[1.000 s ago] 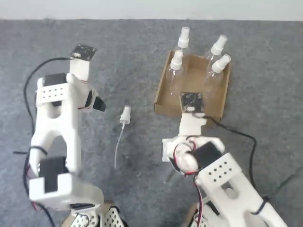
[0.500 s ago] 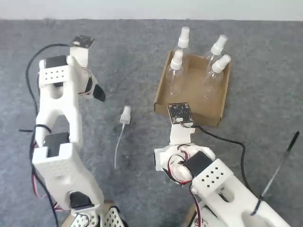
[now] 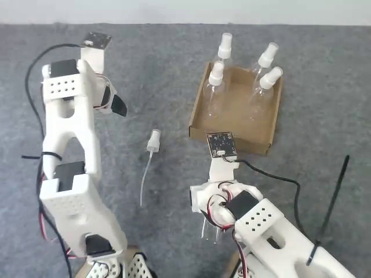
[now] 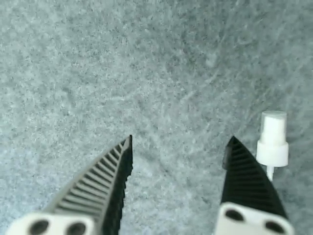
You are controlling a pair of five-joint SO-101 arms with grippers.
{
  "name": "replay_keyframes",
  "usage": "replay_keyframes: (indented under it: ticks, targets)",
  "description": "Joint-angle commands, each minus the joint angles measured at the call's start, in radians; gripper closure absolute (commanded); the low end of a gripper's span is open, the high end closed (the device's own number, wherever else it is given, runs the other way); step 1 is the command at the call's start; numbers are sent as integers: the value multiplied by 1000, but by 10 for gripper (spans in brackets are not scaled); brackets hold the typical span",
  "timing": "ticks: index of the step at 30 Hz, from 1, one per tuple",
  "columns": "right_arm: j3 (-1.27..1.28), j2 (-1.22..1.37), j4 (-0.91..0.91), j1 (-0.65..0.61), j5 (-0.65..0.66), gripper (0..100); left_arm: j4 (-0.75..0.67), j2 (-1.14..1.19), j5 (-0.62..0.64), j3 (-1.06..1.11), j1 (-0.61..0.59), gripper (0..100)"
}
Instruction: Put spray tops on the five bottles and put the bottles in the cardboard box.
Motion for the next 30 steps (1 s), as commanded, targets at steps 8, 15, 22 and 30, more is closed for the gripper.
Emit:
replay_keyframes:
  ticks: [8, 15, 22, 30]
  targets:
    - [-48, -25, 50, 70, -5, 765, 43, -28, 9, -48, -3, 728]
    - [-78, 90, 54, 71, 23, 806, 43, -28, 9, -48, -5, 728]
    - [-167, 260, 58, 76, 32, 808, 43, -28, 9, -45, -5, 728]
    - [-310, 295, 193, 308, 209, 808, 69, -28, 5, -44, -2, 730]
